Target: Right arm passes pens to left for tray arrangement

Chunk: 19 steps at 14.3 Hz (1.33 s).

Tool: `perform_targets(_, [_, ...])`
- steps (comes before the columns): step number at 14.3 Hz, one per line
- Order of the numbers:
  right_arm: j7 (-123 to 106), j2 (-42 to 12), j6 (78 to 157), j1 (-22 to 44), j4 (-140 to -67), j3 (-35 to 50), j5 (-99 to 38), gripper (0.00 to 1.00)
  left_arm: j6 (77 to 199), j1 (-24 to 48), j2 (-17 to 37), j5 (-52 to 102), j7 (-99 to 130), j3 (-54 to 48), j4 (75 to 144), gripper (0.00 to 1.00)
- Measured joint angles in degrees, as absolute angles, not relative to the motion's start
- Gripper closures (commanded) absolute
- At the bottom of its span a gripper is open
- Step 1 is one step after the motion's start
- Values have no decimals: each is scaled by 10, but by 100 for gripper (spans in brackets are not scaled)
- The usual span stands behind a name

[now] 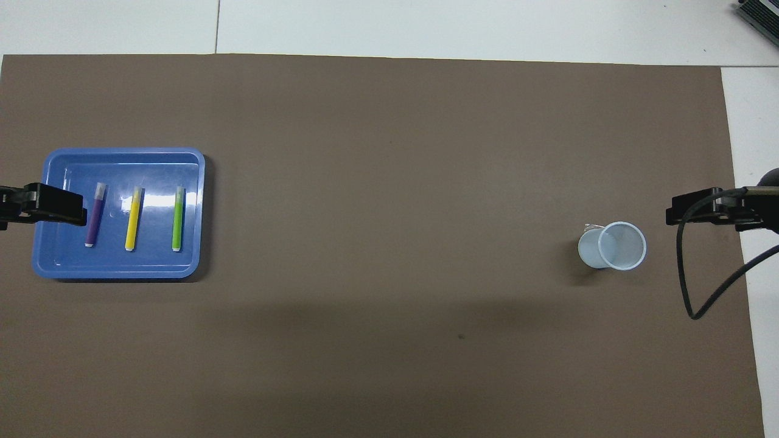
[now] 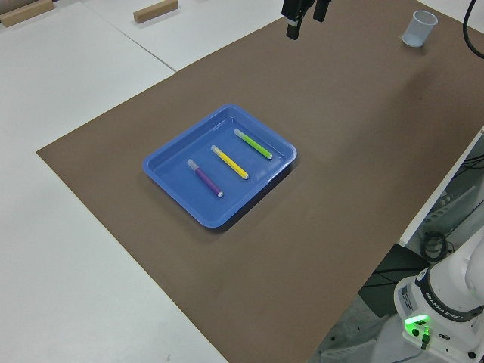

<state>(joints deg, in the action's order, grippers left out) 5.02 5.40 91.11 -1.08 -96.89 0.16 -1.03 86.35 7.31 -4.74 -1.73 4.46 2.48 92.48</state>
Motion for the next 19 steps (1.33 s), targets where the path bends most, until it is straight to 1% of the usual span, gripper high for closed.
perform_targets(3, [50, 54, 911, -11, -969, 2, -10, 0, 890, 72, -61, -17, 45, 24, 965, 0])
perform_targets(7, [50, 54, 911, -11, -969, 2, -10, 0, 892, 70, -70, -17, 45, 26, 980, 0])
perform_targets(14, [50, 54, 911, -10, -969, 2, -10, 0, 894, 69, -72, -17, 44, 26, 985, 0])
perform_targets(19, [50, 54, 916, -10, -969, 2, -10, 0, 915, 49, -70, -17, 39, 3, 981, 0])
